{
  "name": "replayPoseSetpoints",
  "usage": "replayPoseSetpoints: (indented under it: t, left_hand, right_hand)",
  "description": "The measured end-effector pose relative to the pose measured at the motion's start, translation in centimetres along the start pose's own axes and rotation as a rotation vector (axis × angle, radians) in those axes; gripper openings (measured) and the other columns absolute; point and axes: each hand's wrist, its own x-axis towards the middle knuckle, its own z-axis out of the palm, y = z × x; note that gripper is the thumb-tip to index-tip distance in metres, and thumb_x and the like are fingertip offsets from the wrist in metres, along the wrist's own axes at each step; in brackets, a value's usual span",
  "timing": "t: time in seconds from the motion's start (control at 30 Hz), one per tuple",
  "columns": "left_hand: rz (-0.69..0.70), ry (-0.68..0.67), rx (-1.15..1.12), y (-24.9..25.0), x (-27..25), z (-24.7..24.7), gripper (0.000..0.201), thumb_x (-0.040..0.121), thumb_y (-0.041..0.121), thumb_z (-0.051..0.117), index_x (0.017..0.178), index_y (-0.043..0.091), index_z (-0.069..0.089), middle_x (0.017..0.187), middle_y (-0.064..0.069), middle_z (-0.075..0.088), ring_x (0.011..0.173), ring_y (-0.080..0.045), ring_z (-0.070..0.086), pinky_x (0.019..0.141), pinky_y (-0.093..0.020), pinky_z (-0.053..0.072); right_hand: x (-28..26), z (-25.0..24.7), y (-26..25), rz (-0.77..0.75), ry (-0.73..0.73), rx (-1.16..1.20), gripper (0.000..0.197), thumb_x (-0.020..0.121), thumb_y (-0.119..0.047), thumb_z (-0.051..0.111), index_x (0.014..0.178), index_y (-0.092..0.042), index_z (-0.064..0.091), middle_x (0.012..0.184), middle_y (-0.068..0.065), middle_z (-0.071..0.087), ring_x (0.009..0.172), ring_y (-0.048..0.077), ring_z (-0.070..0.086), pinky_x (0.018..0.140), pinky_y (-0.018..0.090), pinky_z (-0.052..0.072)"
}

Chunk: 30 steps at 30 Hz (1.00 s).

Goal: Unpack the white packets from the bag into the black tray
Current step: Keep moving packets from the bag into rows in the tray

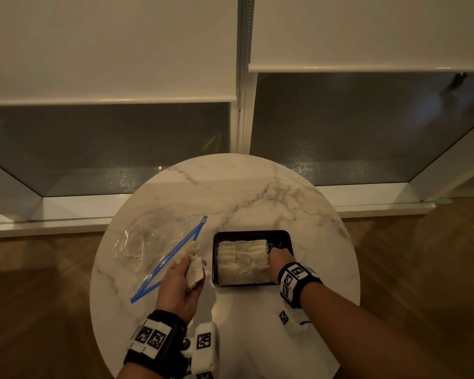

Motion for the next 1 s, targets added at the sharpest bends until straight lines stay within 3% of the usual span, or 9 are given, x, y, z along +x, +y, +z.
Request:
replayPoseSetpoints:
  t: [0.23, 0.33, 0.47, 0.6, 0.7, 0.77, 0.83, 0.9, 1.0]
  left_hand:
    - [-0.058, 0.027, -0.028, -0.9, 1.1, -0.6, 0.021, 0.101, 0.019, 0.056, 0.120, 0.010, 0.060, 0.109, -0.015, 0.066, 0.093, -0.021, 0.066, 0.054, -0.025, 0.060]
    - [-0.125, 0.067, -0.071, -1.7, 1.8, -1.0, 0.027, 0.101, 0.017, 0.057, 0.125, 0.006, 0.057, 0.108, -0.018, 0.065, 0.091, -0.022, 0.066, 0.053, -0.025, 0.059]
    - [-0.159, 0.096, -0.100, -2.7, 2.8, -1.6, 0.032, 0.101, 0.016, 0.057, 0.130, 0.003, 0.056, 0.110, -0.020, 0.064, 0.089, -0.024, 0.065, 0.053, -0.027, 0.060]
    - [-0.172, 0.100, -0.118, -3.5, 4.0, -1.8, 0.037, 0.101, 0.015, 0.055, 0.137, 0.005, 0.055, 0.112, -0.016, 0.064, 0.090, -0.022, 0.064, 0.053, -0.026, 0.060]
    - [-0.178, 0.114, -0.120, -4.2, 4.8, -1.7, 0.038, 0.102, 0.015, 0.055, 0.138, 0.006, 0.053, 0.117, -0.016, 0.063, 0.090, -0.023, 0.064, 0.051, -0.027, 0.059]
    - [-0.184, 0.110, -0.107, -4.5, 4.9, -1.5, 0.037, 0.102, 0.016, 0.054, 0.137, 0.007, 0.054, 0.123, -0.017, 0.062, 0.090, -0.024, 0.064, 0.051, -0.027, 0.059]
    - [-0.195, 0.111, -0.101, -4.9, 5.1, -1.5, 0.035, 0.102, 0.016, 0.055, 0.135, 0.006, 0.054, 0.125, -0.019, 0.061, 0.091, -0.024, 0.064, 0.050, -0.027, 0.059]
    - [-0.197, 0.110, -0.086, -5.1, 5.3, -1.8, 0.035, 0.101, 0.018, 0.056, 0.134, 0.006, 0.055, 0.122, -0.018, 0.062, 0.091, -0.024, 0.064, 0.050, -0.027, 0.059]
    - [-0.197, 0.103, -0.046, -5.5, 5.7, -2.2, 0.034, 0.101, 0.019, 0.057, 0.133, 0.009, 0.056, 0.123, -0.018, 0.064, 0.092, -0.023, 0.065, 0.055, -0.027, 0.059]
  right_hand:
    - [-0.5, -0.1, 0.4, -0.019, -0.021, -0.009, 0.037, 0.094, -0.010, 0.051, 0.130, -0.002, 0.051, 0.119, 0.017, 0.059, 0.105, 0.030, 0.060, 0.088, 0.032, 0.052]
    - [-0.5, -0.1, 0.4, -0.014, -0.029, -0.013, 0.031, 0.093, -0.016, 0.056, 0.120, -0.003, 0.057, 0.116, 0.016, 0.060, 0.101, 0.028, 0.061, 0.084, 0.031, 0.052]
    - [-0.6, -0.2, 0.3, 0.026, -0.051, 0.037, 0.028, 0.090, -0.021, 0.060, 0.113, -0.004, 0.059, 0.105, 0.011, 0.060, 0.084, 0.024, 0.057, 0.077, 0.030, 0.053]
    - [-0.8, -0.2, 0.2, 0.044, -0.072, 0.077, 0.026, 0.089, -0.021, 0.060, 0.110, -0.006, 0.057, 0.102, 0.011, 0.058, 0.083, 0.024, 0.056, 0.074, 0.028, 0.051]
    - [-1.0, -0.2, 0.1, 0.044, -0.076, 0.112, 0.013, 0.087, -0.022, 0.062, 0.084, -0.012, 0.054, 0.088, 0.007, 0.057, 0.075, 0.021, 0.055, 0.070, 0.027, 0.051]
    - [-0.9, -0.1, 0.2, 0.056, -0.076, 0.145, 0.022, 0.087, -0.022, 0.063, 0.073, -0.015, 0.048, 0.082, 0.005, 0.053, 0.072, 0.019, 0.054, 0.070, 0.027, 0.050]
    - [-1.0, -0.2, 0.4, 0.063, -0.070, 0.166, 0.014, 0.088, -0.023, 0.063, 0.090, -0.010, 0.057, 0.096, 0.009, 0.057, 0.085, 0.023, 0.058, 0.076, 0.028, 0.051]
    - [-1.1, -0.2, 0.6, 0.062, -0.055, 0.186, 0.025, 0.089, -0.022, 0.063, 0.108, -0.007, 0.060, 0.103, 0.010, 0.058, 0.093, 0.025, 0.060, 0.080, 0.028, 0.051]
    - [-1.0, 0.2, 0.6, 0.064, -0.053, 0.206, 0.029, 0.089, -0.020, 0.060, 0.116, -0.007, 0.060, 0.114, 0.012, 0.061, 0.101, 0.028, 0.062, 0.084, 0.030, 0.053]
